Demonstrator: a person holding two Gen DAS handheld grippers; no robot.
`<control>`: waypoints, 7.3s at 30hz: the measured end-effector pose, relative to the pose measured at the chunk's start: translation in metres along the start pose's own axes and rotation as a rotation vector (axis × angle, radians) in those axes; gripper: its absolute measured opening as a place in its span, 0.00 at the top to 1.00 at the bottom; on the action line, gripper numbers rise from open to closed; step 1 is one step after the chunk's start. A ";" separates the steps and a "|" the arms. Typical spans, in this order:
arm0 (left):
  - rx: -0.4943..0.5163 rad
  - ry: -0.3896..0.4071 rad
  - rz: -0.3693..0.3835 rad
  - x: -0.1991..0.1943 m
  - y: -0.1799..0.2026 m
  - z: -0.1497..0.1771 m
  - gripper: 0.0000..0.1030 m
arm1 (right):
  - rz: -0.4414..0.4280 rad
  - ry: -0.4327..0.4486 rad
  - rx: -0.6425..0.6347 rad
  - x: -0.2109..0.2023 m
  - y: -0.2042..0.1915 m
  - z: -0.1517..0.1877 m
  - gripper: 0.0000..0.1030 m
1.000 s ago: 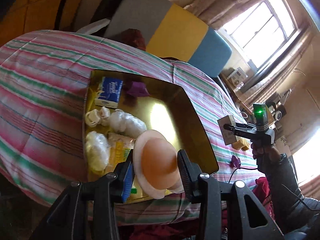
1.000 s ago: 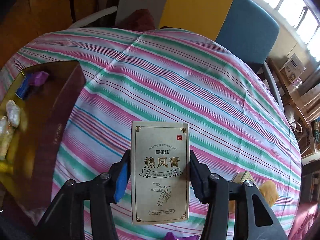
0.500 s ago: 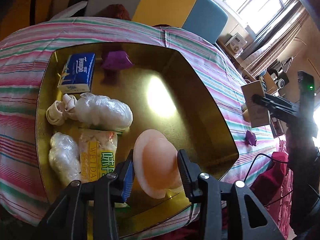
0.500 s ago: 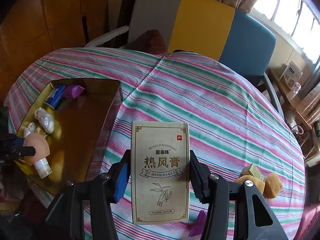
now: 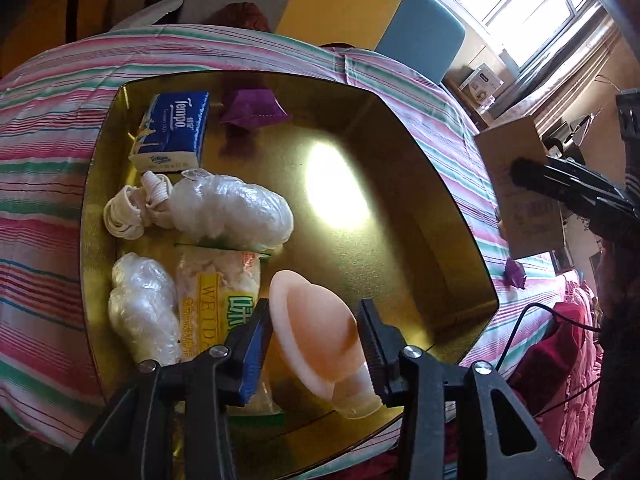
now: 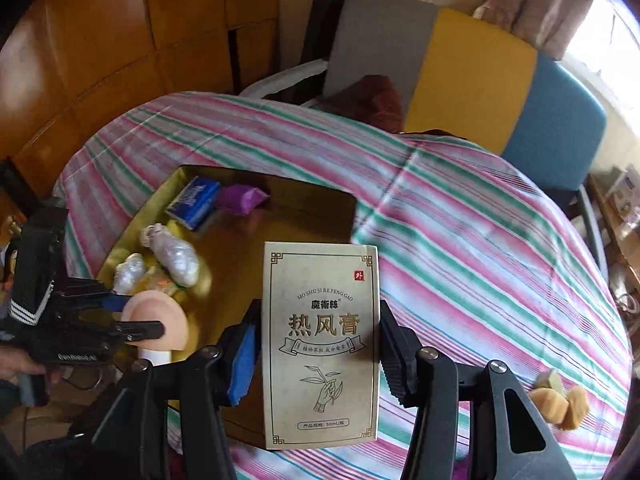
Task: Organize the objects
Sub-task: 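Release the egg item into the tray with left tool while right tool carries box toward tray, then lower the white box into the gold tray and open the right tool, then move the left tool to the purple star-shaped candy packet and grasp it, then move the right tool to a yellow sponge block and grasp it, then lower the purple candy into the gold tray and open the left tool while right tool lifts sponge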
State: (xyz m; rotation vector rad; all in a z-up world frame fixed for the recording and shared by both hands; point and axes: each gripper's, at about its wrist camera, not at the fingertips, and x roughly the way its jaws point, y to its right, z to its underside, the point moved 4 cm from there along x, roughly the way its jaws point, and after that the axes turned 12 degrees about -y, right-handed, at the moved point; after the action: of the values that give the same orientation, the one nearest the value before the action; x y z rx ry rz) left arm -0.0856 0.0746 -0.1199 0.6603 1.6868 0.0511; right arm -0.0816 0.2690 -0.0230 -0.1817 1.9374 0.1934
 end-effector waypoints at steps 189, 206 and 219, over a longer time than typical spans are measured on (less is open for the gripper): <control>0.460 -0.109 0.138 0.169 0.295 -0.022 0.68 | 0.162 -0.166 1.187 0.064 0.451 0.220 0.42; 0.463 -0.001 0.079 0.121 0.301 -0.025 0.69 | 0.084 0.167 0.836 -0.043 0.331 0.178 0.44; 0.426 0.180 -0.012 0.024 0.259 -0.021 0.69 | 0.024 -0.041 0.549 0.048 0.233 0.159 0.46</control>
State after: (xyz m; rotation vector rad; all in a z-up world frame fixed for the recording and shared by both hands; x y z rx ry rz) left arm -0.0048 0.3088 -0.0364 0.9855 1.8938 -0.2714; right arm -0.0064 0.5296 -0.1138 0.2075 1.8804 -0.3176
